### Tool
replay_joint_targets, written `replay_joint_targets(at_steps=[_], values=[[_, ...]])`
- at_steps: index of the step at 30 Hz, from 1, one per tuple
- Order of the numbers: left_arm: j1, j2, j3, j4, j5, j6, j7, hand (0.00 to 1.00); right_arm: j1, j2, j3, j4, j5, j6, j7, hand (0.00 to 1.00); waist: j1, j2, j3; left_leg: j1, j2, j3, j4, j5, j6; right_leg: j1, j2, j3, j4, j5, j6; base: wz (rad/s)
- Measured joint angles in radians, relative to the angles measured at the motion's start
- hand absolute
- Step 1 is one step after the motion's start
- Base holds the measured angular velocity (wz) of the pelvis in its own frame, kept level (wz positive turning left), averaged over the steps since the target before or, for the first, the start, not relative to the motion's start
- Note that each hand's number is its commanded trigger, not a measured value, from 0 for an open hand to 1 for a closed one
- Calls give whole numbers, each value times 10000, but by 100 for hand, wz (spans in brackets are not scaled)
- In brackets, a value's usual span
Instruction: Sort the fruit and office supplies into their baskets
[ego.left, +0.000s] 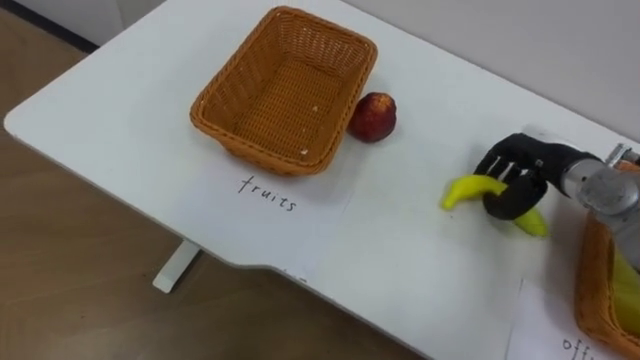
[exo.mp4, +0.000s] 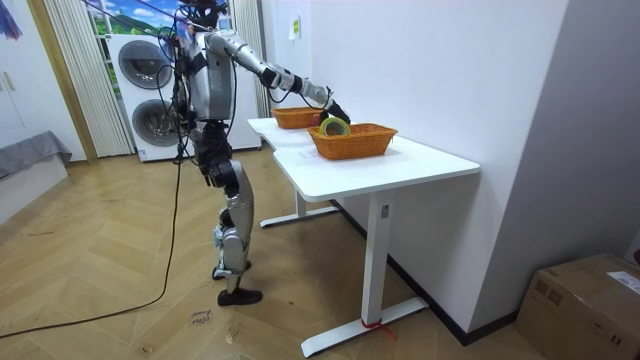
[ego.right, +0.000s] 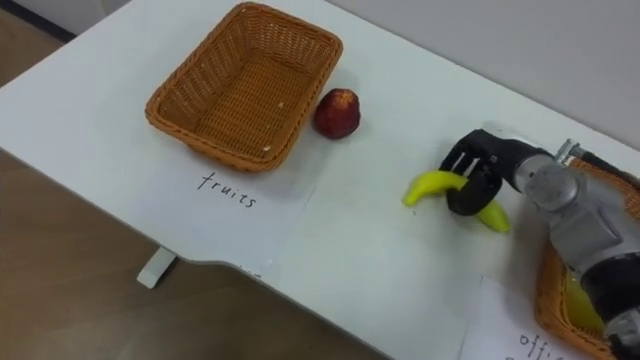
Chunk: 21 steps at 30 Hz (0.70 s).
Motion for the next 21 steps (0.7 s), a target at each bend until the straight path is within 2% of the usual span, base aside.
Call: replay_joint_targets(at_steps=[4,8,10,13,16,17,19,21], values=[[143,2,154,-250,8,11,-70,0,286,5,1,-609,-48,10,432,100,-160,80,-57,183,-11,-3,-85,24,7,170,-14,7,-6,-2,3,2],[325,-9,351,-383,238,36,-214,0,418,6,1,-922,-373,70,961,100,-215,73,-59,608,-38,4,-253,37,4,588,-8,21,-164,-7,11,1],[455,-32,499,-449,421,41,-229,0,414,1,-17,-1280,-381,220,1076,100,-401,45,-84,747,-37,38,-342,54,-3,687,-15,21,-165,-8,13,0],[862,-42,732,-396,439,164,-215,0,413,-20,-85,-2005,-359,234,1228,100,-596,30,-93,943,-33,50,-454,68,-17,875,-15,11,-188,-17,27,0],[1013,-49,737,-369,425,165,-226,0,692,-20,-532,-2714,-387,214,1367,100,-799,20,-111,1098,-107,10,-535,96,-7,1090,-27,0,-352,-37,56,5],[1064,-60,750,-369,428,166,-227,0,812,-19,-746,-2854,-389,196,1369,100,-804,46,-93,1196,-122,6,-558,96,-3,1188,-40,-2,-358,-43,66,7],[1136,-65,884,-369,438,165,-224,0,871,-20,-952,-2898,-482,198,1369,100,-820,56,-121,1254,-145,0,-575,102,8,1240,-58,13,-354,-54,83,0],[1150,-94,1075,-371,426,167,-196,0,902,-20,-1083,-3009,-609,205,1371,100,-918,83,-101,1367,-159,-12,-580,98,20,1360,-69,14,-359,-59,92,4]])
